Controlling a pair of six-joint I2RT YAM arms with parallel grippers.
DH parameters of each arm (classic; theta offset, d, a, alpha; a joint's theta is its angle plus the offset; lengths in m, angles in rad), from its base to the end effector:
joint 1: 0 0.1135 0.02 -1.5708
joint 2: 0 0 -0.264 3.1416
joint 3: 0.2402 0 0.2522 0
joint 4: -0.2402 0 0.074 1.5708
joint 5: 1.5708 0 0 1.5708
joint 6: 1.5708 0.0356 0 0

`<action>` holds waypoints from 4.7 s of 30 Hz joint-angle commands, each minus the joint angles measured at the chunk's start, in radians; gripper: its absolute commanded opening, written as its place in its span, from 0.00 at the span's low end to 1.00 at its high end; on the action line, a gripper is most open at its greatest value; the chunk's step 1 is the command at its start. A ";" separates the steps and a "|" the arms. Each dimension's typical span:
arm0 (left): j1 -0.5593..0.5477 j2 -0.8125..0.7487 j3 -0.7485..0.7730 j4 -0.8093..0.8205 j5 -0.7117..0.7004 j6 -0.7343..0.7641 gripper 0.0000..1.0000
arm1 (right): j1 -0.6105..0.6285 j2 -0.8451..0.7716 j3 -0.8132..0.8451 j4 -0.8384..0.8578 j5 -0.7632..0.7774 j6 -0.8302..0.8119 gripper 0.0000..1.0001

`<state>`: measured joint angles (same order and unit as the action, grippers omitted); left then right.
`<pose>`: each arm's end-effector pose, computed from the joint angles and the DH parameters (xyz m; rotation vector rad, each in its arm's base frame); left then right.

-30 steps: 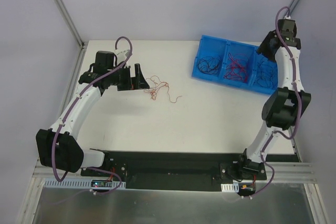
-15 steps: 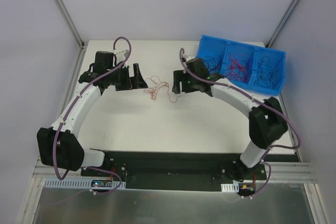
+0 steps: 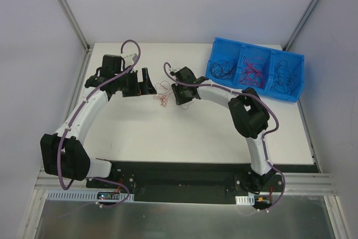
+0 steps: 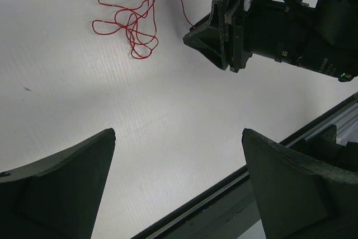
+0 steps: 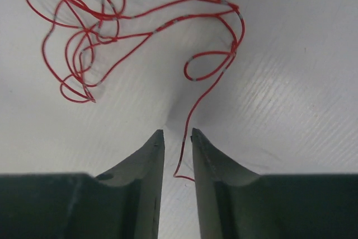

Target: Untangle the cables

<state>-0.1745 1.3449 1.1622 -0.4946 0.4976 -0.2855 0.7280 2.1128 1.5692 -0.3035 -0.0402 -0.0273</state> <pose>0.2873 -0.0679 0.3193 0.1491 2.2682 -0.8046 0.3495 0.3134 0.1822 -0.9209 2.2709 0.3646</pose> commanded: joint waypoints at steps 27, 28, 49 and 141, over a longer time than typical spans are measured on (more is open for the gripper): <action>-0.155 -0.228 -0.214 0.453 0.303 0.043 0.86 | -0.075 -0.760 -0.397 0.009 -0.366 0.092 0.00; -0.195 -0.268 -0.246 0.488 0.253 0.075 0.87 | -0.076 -0.773 -0.402 0.017 -0.392 0.104 0.00; -0.462 -0.166 -0.391 1.002 -0.117 0.037 0.88 | -0.059 -0.982 -0.382 0.030 -0.605 0.191 0.00; -0.496 0.005 -0.429 0.742 -0.035 -0.138 0.00 | -0.048 -1.136 0.126 -0.072 -0.453 0.078 0.00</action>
<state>-0.6682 1.3407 0.7044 0.4305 0.7448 -0.4564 0.6788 1.0153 1.6268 -0.4316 -0.6575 0.0849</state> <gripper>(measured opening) 0.004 0.009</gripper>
